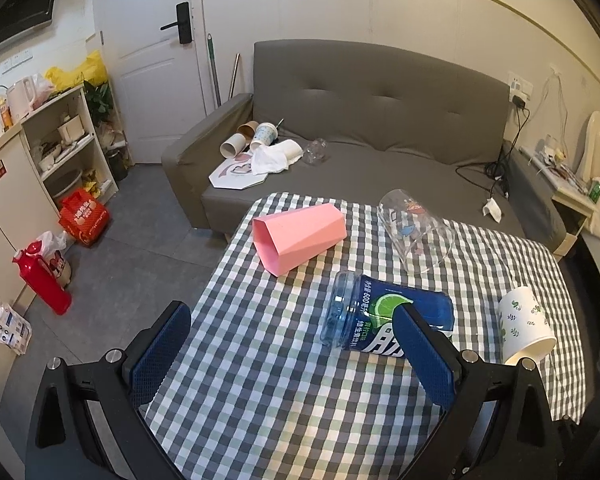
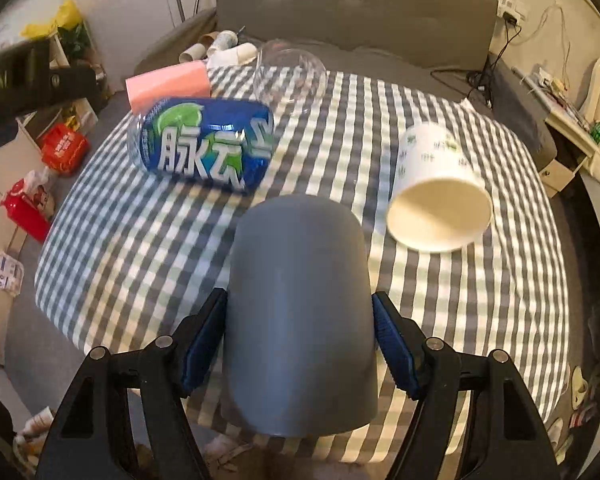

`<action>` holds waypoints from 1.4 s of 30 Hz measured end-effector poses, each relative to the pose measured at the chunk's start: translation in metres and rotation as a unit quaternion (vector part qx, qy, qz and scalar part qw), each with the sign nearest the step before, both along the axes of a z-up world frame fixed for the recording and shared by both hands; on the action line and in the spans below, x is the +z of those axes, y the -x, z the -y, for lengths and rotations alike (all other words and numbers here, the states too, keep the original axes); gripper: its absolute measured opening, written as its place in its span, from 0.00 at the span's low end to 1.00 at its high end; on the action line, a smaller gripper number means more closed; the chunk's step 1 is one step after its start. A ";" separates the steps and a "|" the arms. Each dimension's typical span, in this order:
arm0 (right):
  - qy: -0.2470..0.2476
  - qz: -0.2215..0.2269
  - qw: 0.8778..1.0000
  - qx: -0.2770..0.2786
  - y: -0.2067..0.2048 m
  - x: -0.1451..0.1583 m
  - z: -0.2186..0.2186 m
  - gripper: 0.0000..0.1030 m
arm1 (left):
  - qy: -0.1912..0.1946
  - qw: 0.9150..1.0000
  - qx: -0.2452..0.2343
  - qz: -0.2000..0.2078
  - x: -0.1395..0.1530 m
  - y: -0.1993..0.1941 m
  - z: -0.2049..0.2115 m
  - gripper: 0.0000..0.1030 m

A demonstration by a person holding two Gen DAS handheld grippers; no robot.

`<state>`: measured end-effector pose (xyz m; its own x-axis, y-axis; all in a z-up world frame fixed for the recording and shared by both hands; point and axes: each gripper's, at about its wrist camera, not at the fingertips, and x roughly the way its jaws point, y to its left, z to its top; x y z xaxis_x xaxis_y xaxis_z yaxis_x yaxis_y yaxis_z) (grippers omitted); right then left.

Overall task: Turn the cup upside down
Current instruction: 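Close the left gripper on the gray cup while the right gripper releases it, then rotate the gray cup in the left gripper so its opening faces down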

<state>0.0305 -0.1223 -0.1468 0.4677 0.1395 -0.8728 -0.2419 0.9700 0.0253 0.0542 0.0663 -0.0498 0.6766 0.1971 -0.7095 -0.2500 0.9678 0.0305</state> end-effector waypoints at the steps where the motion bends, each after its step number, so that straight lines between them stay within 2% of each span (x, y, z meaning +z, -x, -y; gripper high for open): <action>1: 0.001 -0.001 1.000 0.001 0.001 -0.001 0.001 0.70 | -0.002 1.000 -0.002 -0.002 -0.001 0.000 0.002 1.00; 5: 0.000 -0.013 1.000 0.013 0.000 -0.003 0.002 0.70 | -0.003 1.000 -0.006 -0.011 -0.003 0.000 0.007 1.00; 7: -0.009 -0.018 0.999 0.030 -0.001 0.001 0.002 0.81 | -0.001 1.000 -0.008 -0.015 -0.003 0.001 0.011 1.00; 10: -0.040 0.003 0.998 0.040 0.005 0.025 0.012 0.90 | -0.011 1.000 -0.011 -0.015 0.000 0.004 0.018 1.00; 13: -0.056 0.022 0.997 0.044 0.012 0.051 0.034 0.92 | -0.028 0.999 -0.015 -0.018 0.003 0.008 0.031 1.00; 19: -0.008 0.053 0.998 0.046 0.021 0.078 0.083 0.92 | -0.038 0.997 -0.043 -0.047 0.005 0.017 0.072 1.00; 22: 0.008 0.077 0.997 0.025 0.020 0.088 0.111 0.92 | -0.020 0.995 -0.062 -0.071 0.003 0.015 0.093 1.00; 26: -0.015 0.089 0.996 -0.008 0.013 0.097 0.147 0.92 | 0.038 0.989 -0.065 -0.124 -0.014 0.005 0.108 1.00; 29: -0.030 0.074 0.996 -0.031 0.007 0.093 0.163 0.92 | 0.064 0.983 -0.053 -0.162 -0.029 -0.006 0.110 1.00; 32: -0.027 0.057 0.997 -0.033 0.002 0.083 0.169 0.92 | 0.089 0.978 -0.046 -0.183 -0.038 -0.014 0.110 1.00; 42: -0.015 0.035 0.999 -0.022 -0.006 0.067 0.167 0.92 | 0.093 0.967 -0.074 -0.223 -0.061 -0.044 0.133 0.97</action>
<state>0.0363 -0.2891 -0.0796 0.5329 0.1437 -0.8339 -0.2017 0.9786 0.0398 0.0986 -0.0665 -0.1107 0.3053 -0.0377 -0.9515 -0.1094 0.9912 -0.0743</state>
